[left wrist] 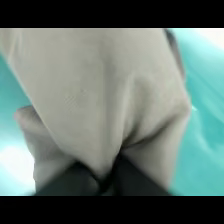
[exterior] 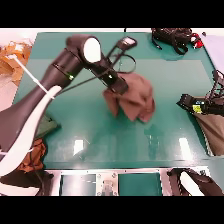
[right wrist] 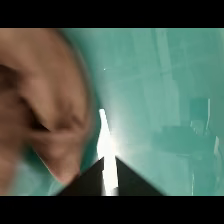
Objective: Fold the shirts.
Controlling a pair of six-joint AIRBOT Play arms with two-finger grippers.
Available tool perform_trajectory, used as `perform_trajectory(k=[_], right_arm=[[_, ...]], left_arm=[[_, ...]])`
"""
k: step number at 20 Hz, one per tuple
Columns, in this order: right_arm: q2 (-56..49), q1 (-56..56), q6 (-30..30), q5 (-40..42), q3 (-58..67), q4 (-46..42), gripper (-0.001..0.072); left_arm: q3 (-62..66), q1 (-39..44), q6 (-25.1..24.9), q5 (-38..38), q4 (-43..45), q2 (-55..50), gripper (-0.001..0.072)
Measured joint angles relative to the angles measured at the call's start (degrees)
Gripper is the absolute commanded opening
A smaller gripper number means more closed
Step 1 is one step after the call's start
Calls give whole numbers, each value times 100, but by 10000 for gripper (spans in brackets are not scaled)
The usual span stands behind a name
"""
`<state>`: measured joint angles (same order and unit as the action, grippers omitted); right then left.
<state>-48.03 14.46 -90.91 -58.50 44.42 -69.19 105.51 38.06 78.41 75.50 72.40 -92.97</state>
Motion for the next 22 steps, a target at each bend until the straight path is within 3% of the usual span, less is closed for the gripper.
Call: perform_trajectory(k=[5, 11, 16, 22], right_arm=[[-81, 66, 9, -190, 35, 9, 339], [-815, 680, 101, -313, 39, 190, 338], [-1947, 911, 433, -319, 9, 682, 330], [-2946, 238, 1134, 33, -68, 1810, 331]], left_arm=[[-151, -7, 175, 402, -249, -133, 720], [-474, -962, 341, 330, -507, -160, 720], [-1906, -1427, 203, -564, -1303, -168, 720], [-3276, -1532, -608, -2033, -2837, -275, 718]])
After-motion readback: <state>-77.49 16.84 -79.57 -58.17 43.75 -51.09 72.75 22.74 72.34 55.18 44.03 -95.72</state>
